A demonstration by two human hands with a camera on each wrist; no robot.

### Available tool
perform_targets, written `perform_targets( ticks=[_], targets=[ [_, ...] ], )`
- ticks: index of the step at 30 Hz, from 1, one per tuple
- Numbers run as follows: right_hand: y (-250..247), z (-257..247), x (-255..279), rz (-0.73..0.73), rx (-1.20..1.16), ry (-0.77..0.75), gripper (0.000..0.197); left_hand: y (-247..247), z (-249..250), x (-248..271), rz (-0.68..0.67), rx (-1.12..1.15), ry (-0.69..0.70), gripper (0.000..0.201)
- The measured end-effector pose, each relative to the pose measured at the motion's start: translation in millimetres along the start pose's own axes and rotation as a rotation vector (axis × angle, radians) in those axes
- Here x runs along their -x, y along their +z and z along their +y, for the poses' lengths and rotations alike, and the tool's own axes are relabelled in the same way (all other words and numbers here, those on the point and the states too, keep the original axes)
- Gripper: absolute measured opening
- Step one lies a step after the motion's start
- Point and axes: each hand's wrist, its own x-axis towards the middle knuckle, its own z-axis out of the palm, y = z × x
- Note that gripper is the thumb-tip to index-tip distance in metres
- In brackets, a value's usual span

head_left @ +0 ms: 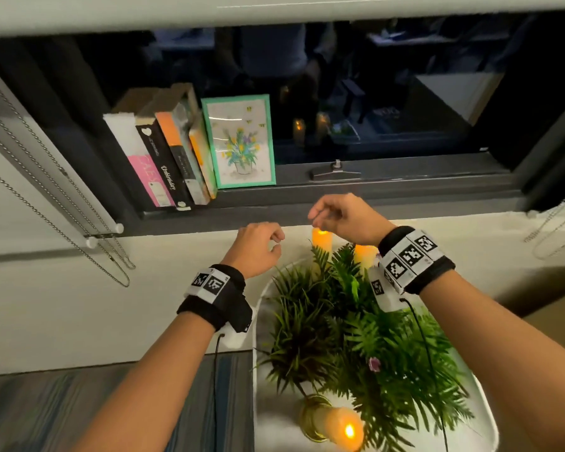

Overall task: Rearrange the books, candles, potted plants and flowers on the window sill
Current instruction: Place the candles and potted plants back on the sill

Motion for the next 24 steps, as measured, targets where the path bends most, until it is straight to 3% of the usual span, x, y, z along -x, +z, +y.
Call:
perform_targets(
  ticks=[5,11,21,24],
  targets=[
    [0,16,35,0.032,0.045,0.021,0.011,23,7,11,-0.088,0.030,0.001,0.011],
    [14,31,73,-0.102,0.122,0.021,0.013,39,20,21,-0.155,0.023,0.032,0.016],
    [12,39,84,-0.174,0.107,0.074,0.011,38,31,17,-0.141,-0.058,0.001,0.021],
    [10,45,76,-0.040,0.201,0.091,0.009,40,38,12,-0.137,-0.040,-0.023,0.029]
  ],
)
